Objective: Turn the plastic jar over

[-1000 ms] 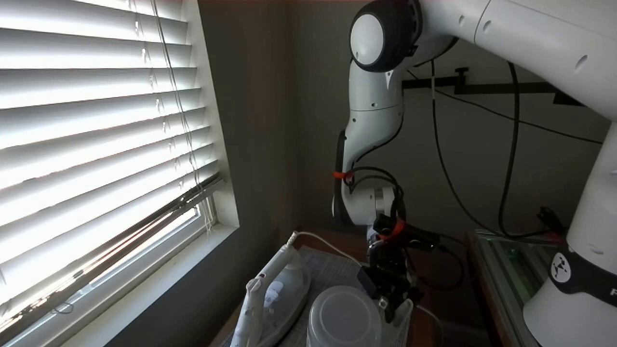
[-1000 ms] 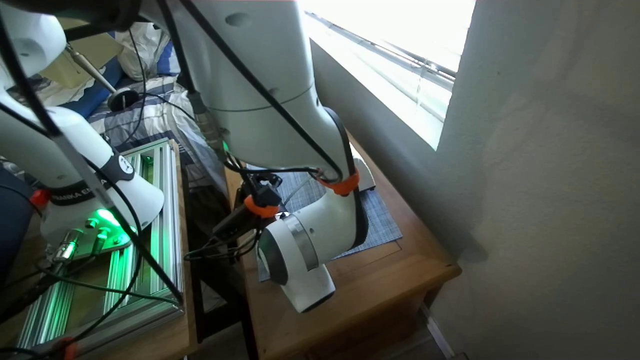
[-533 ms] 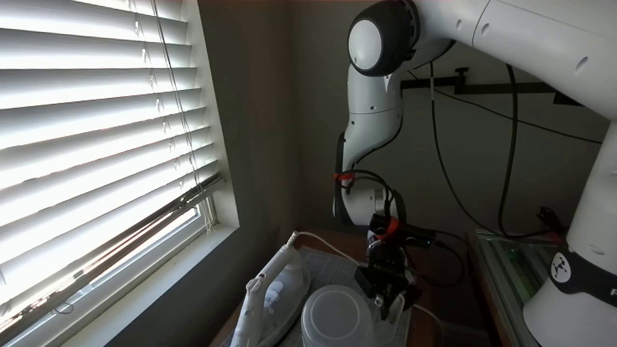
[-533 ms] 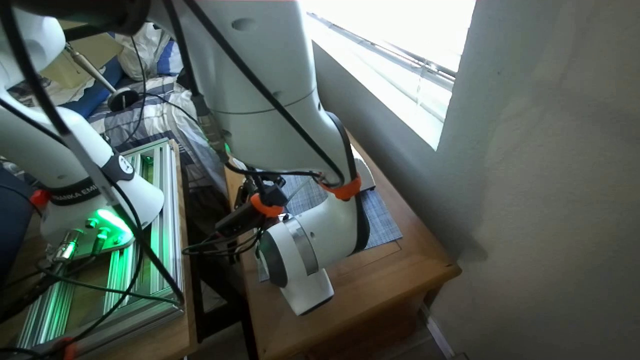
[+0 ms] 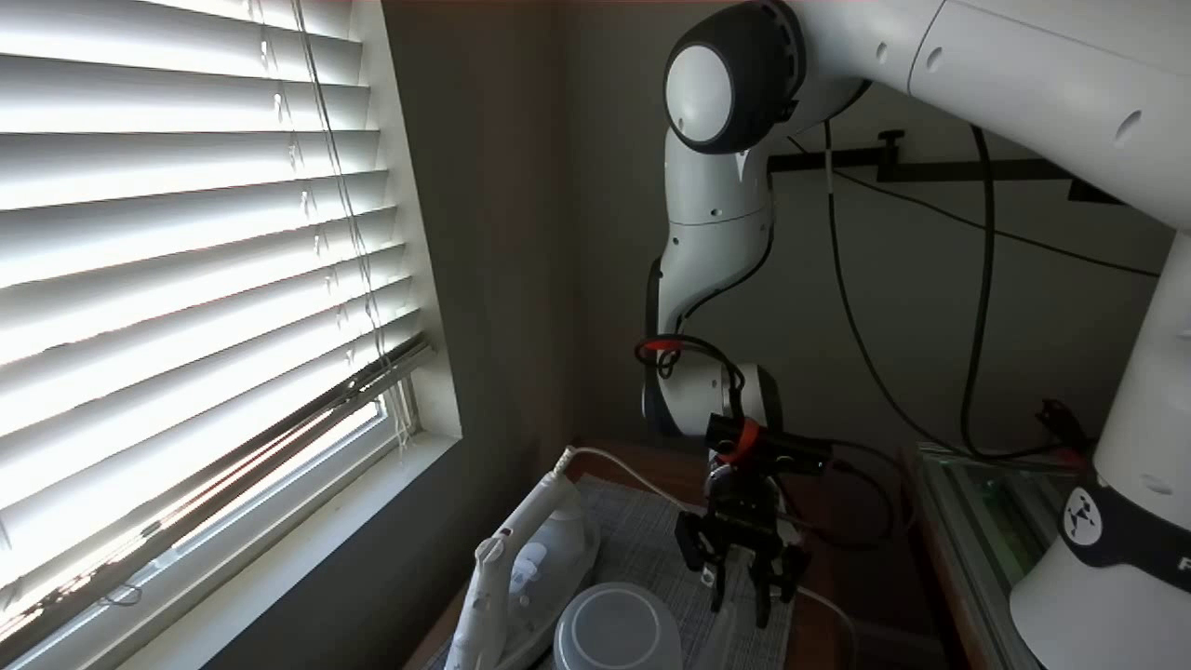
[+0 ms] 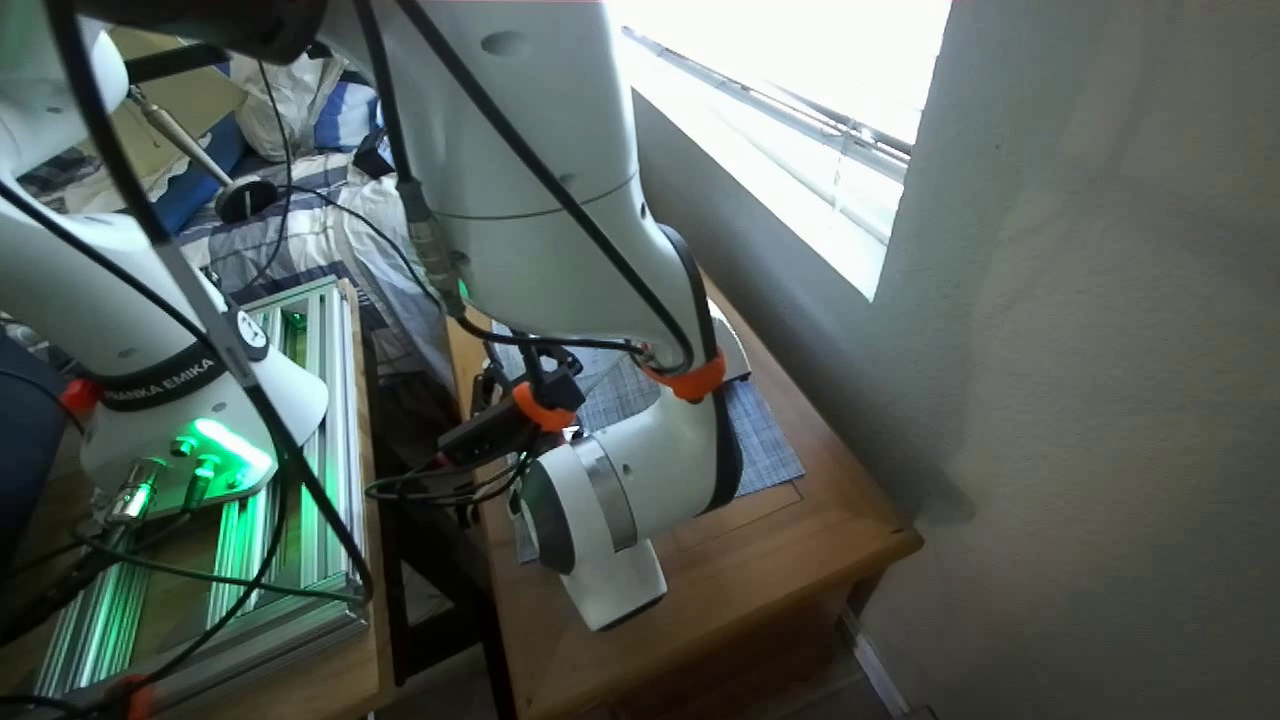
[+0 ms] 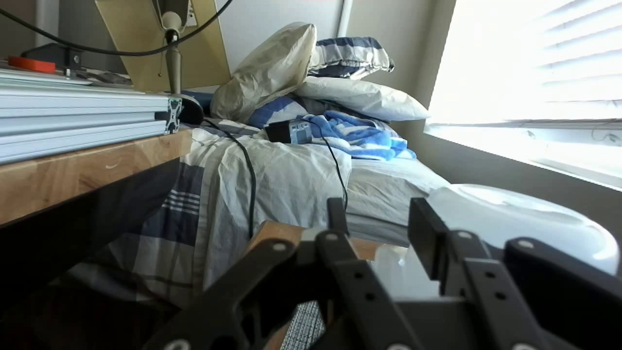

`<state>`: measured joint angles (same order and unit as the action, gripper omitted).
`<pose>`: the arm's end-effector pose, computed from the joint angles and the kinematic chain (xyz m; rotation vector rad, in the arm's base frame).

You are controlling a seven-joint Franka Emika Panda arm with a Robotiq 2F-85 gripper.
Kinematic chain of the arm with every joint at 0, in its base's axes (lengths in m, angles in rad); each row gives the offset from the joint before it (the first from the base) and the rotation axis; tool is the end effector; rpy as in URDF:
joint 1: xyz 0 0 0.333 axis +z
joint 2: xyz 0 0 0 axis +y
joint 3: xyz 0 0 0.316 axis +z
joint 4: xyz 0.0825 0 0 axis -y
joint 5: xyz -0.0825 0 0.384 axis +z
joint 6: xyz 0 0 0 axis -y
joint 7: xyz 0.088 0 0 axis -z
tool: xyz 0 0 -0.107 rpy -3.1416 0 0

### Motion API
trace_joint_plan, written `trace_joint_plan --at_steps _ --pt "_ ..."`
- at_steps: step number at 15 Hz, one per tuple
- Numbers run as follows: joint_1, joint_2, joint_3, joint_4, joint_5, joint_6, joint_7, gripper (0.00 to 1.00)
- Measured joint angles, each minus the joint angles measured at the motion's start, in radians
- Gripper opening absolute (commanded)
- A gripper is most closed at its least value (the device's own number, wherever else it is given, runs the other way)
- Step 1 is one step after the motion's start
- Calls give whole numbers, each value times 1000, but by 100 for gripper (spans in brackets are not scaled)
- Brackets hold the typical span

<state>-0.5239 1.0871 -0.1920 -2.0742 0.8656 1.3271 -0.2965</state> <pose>0.2747 -0.1547 -0.0450 -1.2336 0.9630 1.1794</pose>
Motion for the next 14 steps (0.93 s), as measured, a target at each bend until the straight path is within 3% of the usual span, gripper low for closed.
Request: trace_joint_plan --at_steps 4,5,10,14 --pt "13 2 -10 0 12 -4 11 97" --pt "17 2 -14 0 15 -4 11 100" --pt "44 -21 -49 -2 28 -1 -8 100" --pt "65 -109 -84 -36 28 0 -42 100"
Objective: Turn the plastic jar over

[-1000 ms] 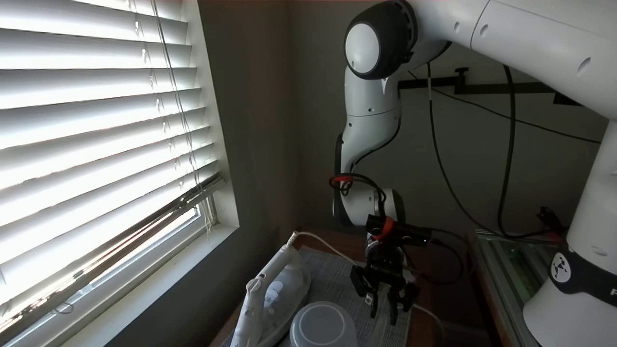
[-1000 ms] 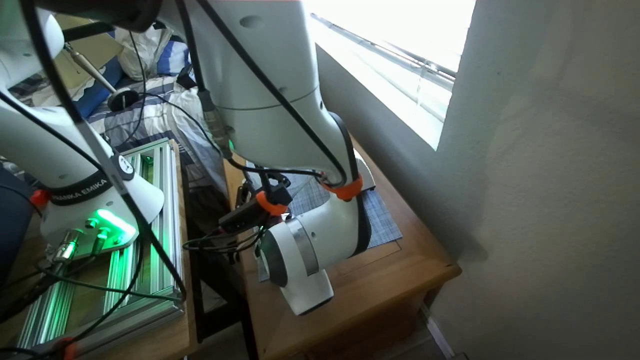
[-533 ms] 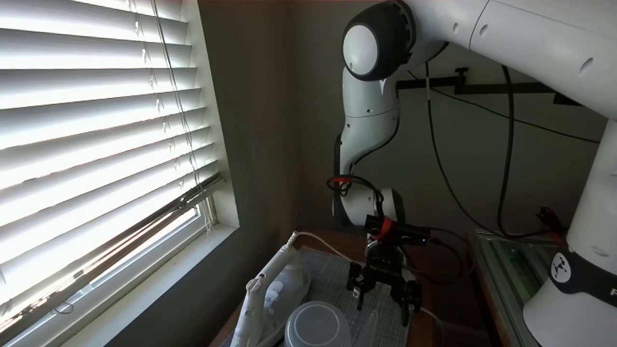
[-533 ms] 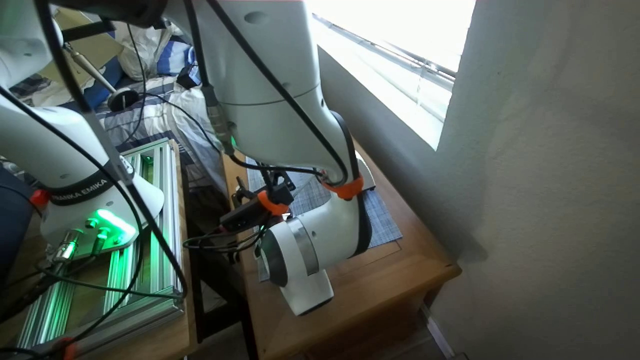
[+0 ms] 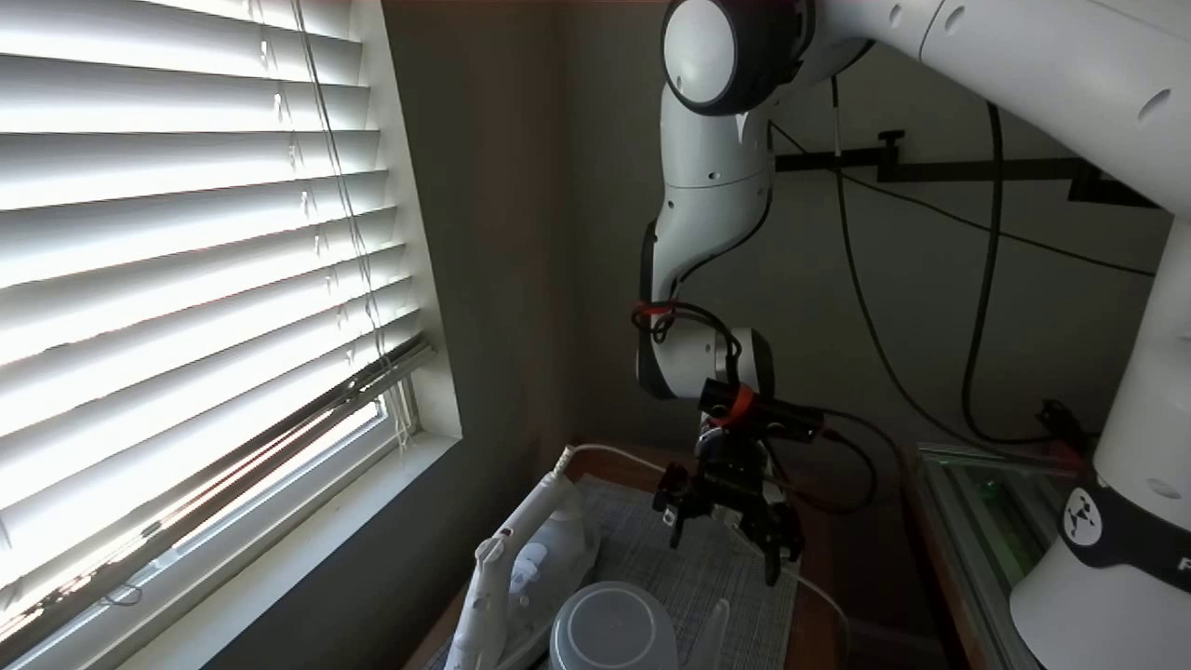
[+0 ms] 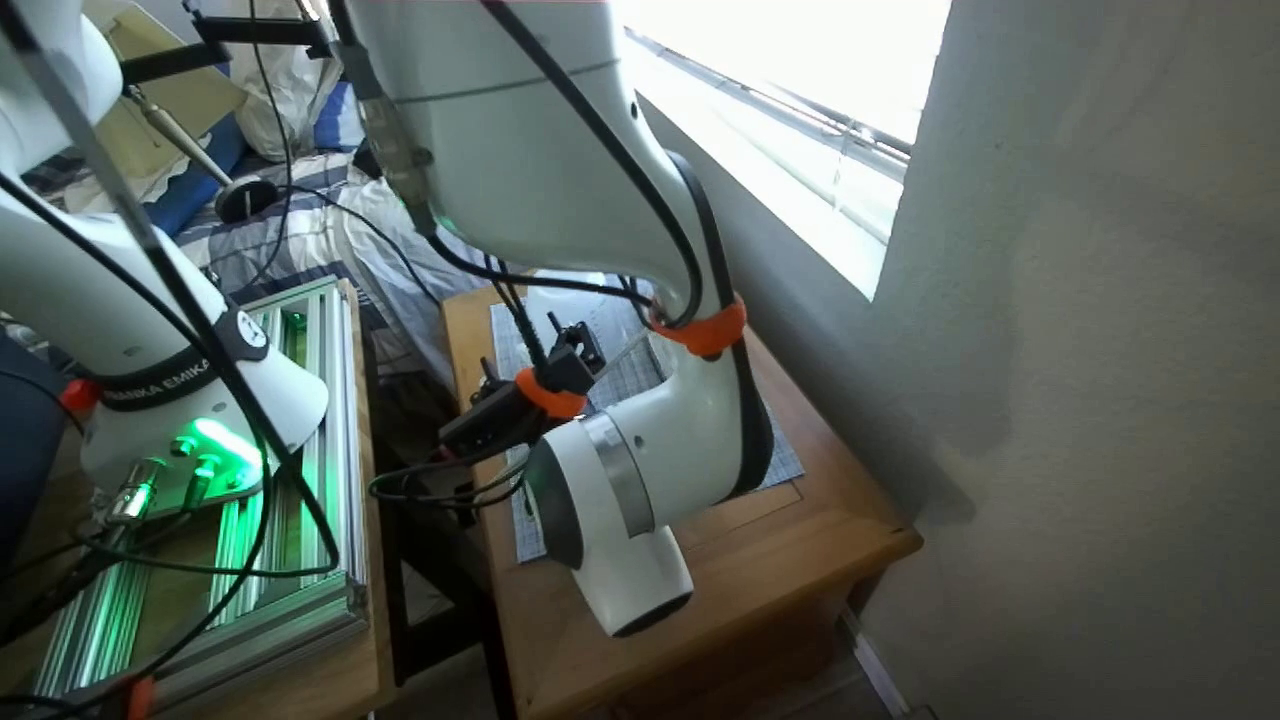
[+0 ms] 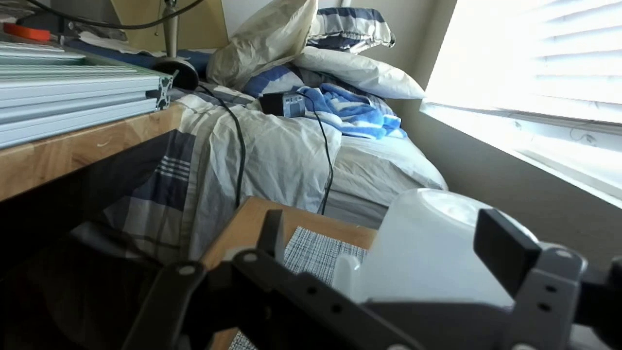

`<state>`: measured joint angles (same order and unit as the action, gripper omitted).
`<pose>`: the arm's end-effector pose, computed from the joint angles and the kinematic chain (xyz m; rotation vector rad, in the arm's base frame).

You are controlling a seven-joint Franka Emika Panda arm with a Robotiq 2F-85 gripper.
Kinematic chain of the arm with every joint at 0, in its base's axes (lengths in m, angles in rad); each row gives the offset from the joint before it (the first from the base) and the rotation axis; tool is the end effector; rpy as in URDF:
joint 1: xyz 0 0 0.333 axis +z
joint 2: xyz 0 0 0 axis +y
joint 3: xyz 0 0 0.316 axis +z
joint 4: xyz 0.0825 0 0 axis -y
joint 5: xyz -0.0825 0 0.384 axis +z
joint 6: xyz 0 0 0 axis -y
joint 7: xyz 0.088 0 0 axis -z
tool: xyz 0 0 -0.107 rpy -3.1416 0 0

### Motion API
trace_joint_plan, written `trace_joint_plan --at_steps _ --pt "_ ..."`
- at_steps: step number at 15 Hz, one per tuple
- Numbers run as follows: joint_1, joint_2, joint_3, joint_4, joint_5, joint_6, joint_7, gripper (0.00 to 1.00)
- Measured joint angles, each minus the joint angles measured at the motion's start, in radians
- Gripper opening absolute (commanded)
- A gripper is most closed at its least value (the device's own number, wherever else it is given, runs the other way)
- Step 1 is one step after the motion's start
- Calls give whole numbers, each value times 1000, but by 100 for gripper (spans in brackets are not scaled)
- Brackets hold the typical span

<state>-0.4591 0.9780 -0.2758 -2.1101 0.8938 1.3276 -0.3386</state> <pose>0.2912 -0.1807 -0.0091 -1.3364 0.9764 1.0739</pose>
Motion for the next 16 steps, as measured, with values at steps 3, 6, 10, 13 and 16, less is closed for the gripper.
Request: trace_joint_plan --at_steps 3,6,10,13,16 --pt "21 -87 -25 -47 -1 12 -17 100" --pt "38 -174 -39 -99 -1 25 -28 100" --pt "50 -256 -41 -159 -1 71 -40 100" --pt "76 -326 -46 -218 -1 179 -71 100" --pt "115 -424 -51 -293 -2 326 -75 100"
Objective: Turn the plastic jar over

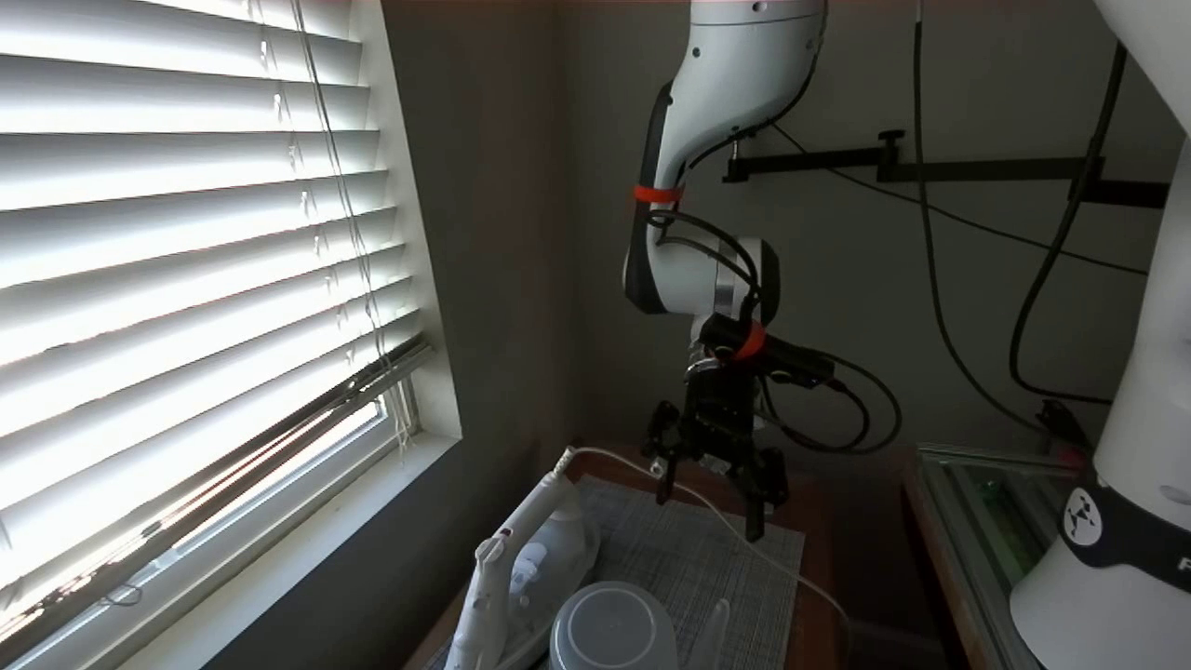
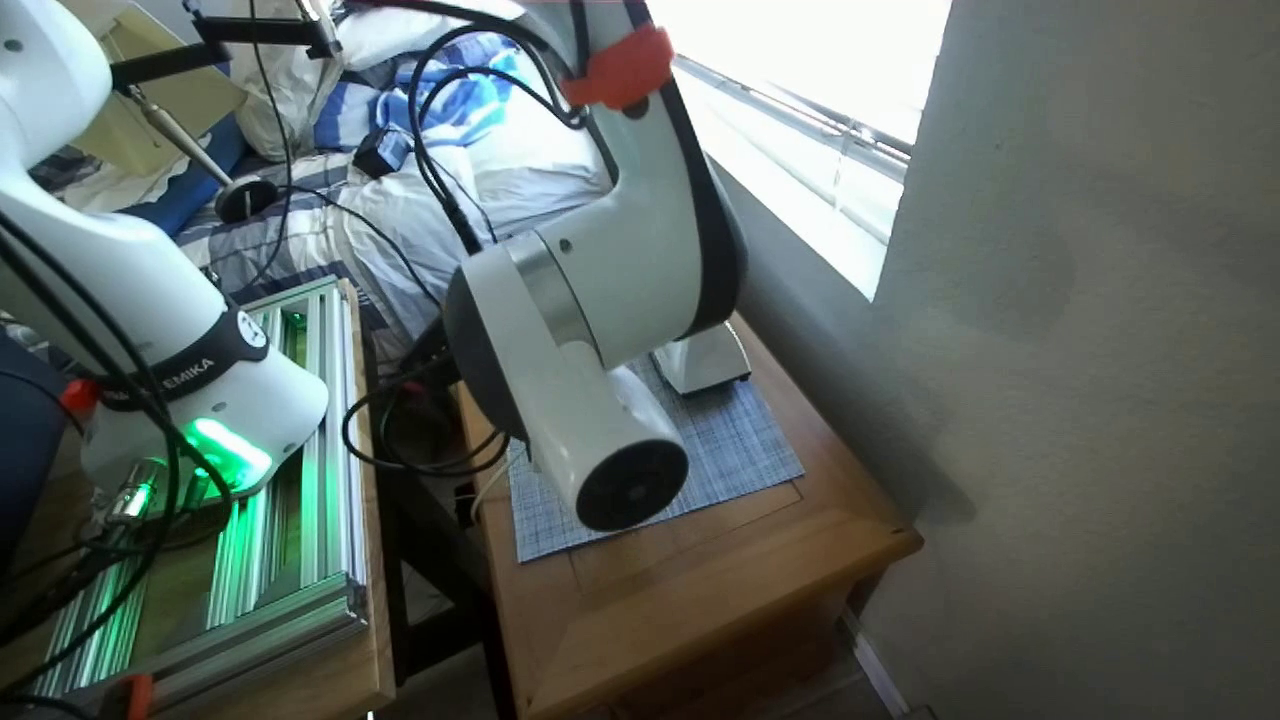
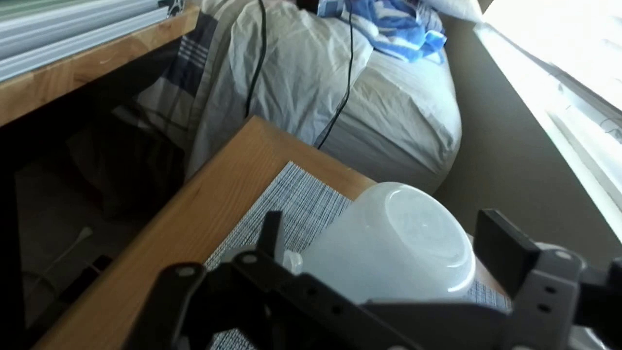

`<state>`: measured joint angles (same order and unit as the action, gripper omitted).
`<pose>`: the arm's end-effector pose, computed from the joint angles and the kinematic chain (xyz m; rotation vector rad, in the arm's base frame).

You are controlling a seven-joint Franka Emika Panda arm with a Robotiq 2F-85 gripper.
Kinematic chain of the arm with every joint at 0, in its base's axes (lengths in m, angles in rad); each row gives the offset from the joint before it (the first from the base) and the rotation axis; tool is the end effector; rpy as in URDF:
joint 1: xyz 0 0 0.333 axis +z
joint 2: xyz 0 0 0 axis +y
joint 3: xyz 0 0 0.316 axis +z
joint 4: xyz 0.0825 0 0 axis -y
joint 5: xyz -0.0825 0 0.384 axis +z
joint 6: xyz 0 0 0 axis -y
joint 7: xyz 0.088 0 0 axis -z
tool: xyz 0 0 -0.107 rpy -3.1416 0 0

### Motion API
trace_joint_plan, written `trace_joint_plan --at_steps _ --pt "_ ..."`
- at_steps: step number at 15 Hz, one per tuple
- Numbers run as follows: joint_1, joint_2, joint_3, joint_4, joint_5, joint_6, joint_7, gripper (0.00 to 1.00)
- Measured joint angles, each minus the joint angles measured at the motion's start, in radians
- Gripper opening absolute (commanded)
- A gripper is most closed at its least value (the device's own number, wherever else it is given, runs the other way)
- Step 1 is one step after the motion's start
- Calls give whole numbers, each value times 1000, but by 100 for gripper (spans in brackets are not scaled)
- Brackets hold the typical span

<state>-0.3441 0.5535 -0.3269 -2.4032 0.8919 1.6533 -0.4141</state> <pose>0.3054 -0.1752 0.0885 -1.7308 0.9916 0.7686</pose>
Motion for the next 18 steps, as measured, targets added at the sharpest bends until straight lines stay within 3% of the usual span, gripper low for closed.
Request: trace_joint_plan --at_steps 8,15,18 --pt "73 -292 20 -200 -2 354 -9 100" --pt "114 -482 87 -343 -9 622 -44 100" --pt "138 -523 123 -345 -17 698 -84 100"
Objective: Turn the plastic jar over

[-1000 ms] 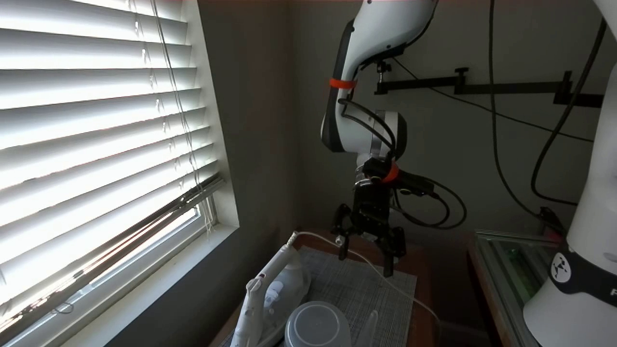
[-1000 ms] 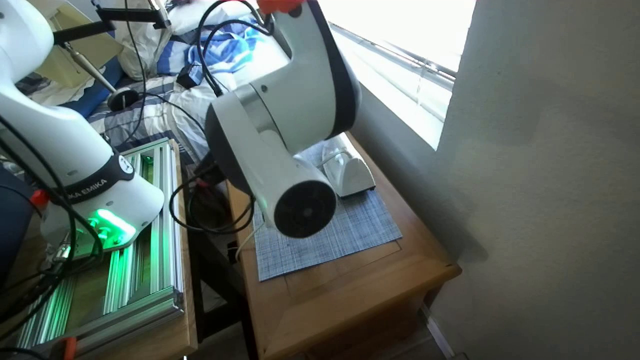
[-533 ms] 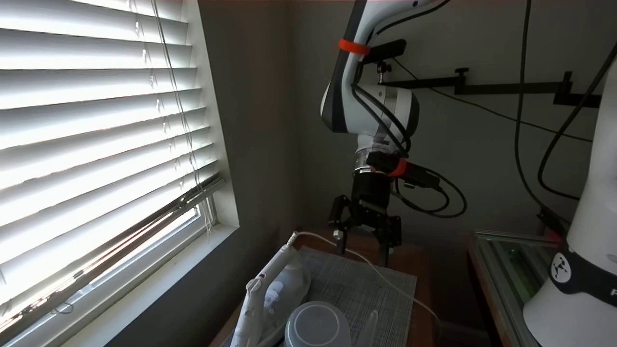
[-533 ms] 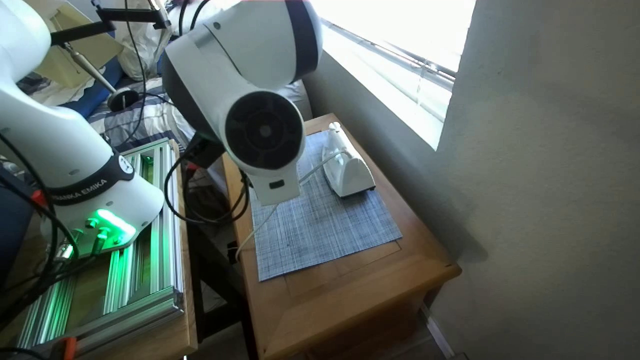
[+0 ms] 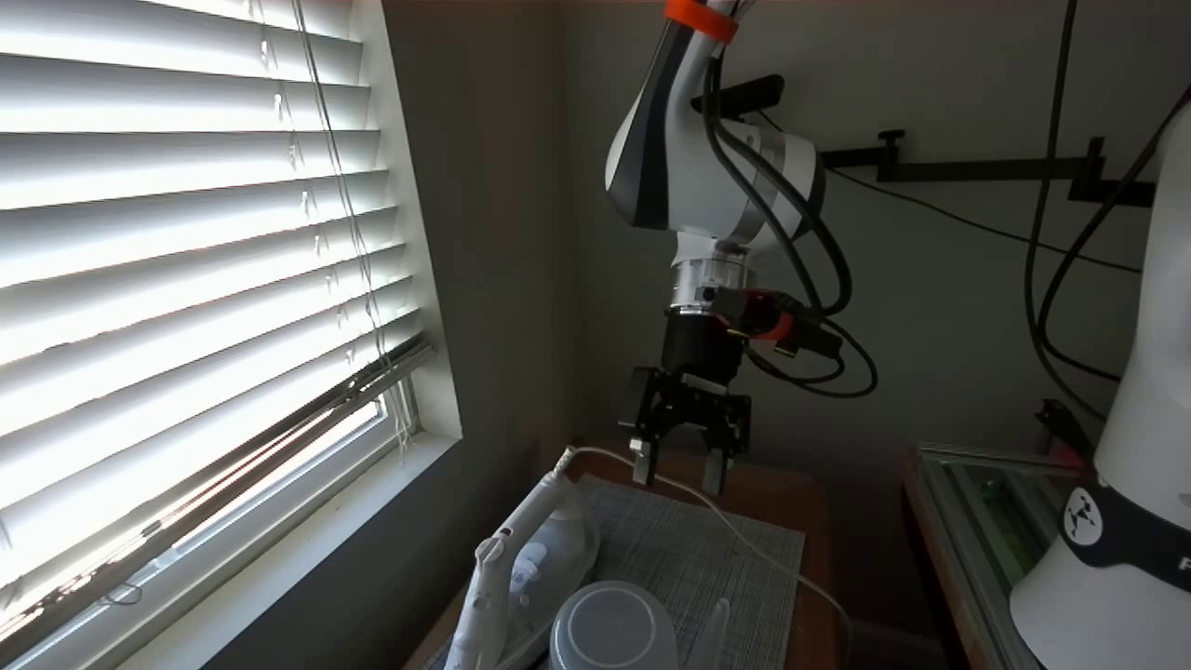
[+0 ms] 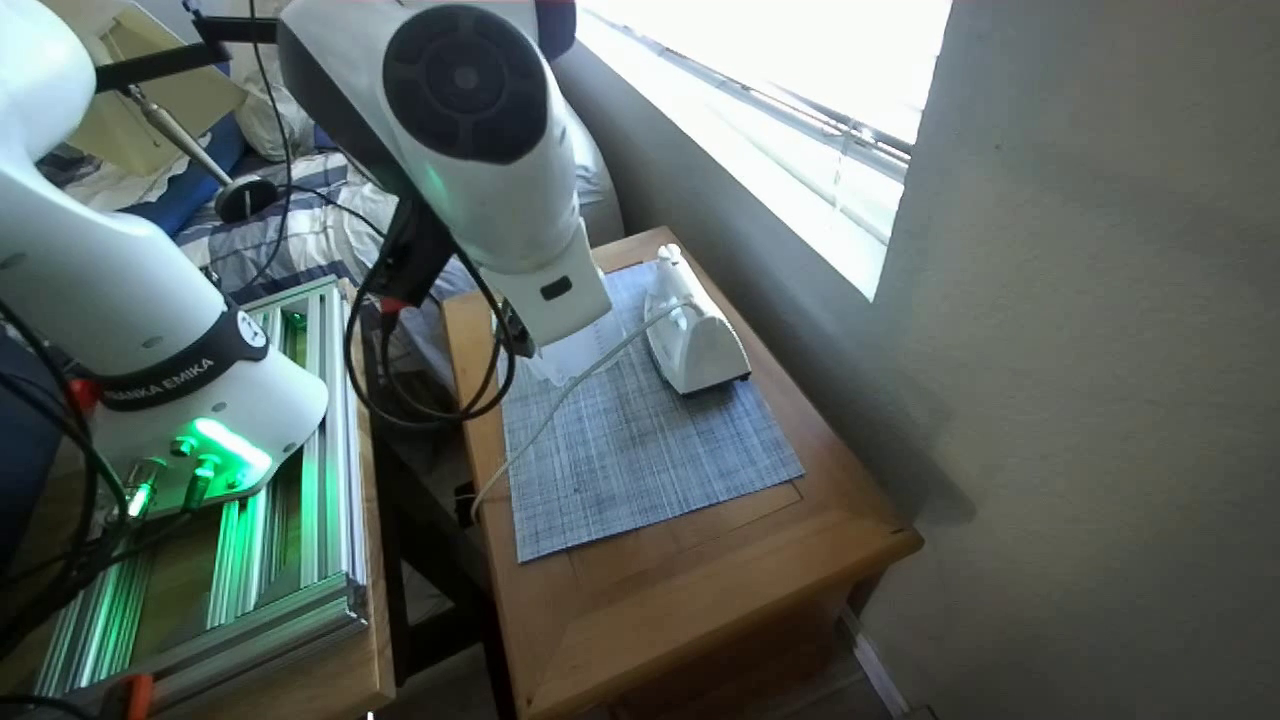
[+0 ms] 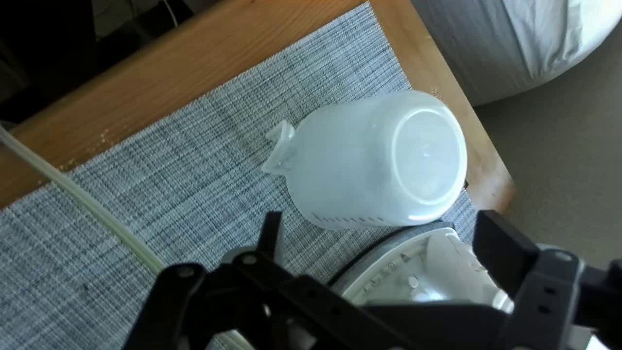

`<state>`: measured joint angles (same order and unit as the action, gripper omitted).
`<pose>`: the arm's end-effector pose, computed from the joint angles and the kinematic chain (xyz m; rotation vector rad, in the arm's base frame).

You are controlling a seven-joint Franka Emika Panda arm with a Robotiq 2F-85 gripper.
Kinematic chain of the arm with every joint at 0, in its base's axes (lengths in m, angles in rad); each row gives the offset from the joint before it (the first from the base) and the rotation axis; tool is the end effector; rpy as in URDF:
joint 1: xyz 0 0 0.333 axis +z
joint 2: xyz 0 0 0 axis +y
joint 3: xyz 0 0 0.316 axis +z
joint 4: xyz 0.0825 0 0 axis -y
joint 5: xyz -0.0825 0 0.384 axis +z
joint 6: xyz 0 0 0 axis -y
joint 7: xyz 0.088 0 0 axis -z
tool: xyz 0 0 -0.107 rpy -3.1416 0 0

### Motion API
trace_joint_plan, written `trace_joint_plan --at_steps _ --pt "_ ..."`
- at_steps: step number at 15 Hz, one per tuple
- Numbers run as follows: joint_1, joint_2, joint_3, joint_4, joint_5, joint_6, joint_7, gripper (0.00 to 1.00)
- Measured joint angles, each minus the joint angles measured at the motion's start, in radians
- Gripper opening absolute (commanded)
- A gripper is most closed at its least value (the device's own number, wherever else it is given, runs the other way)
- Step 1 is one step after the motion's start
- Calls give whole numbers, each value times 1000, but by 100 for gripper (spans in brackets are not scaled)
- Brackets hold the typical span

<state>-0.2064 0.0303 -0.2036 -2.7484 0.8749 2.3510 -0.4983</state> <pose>0.3213 -0.1288 0.1847 -2.4044 0.8438 0.1904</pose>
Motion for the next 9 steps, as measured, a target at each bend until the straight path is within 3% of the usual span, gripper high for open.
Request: trace_joint_plan --at_steps 5,9 --pt "38 -53 45 5 -44 88 -91 100" --pt "67 -101 62 5 -71 89 -209 100"
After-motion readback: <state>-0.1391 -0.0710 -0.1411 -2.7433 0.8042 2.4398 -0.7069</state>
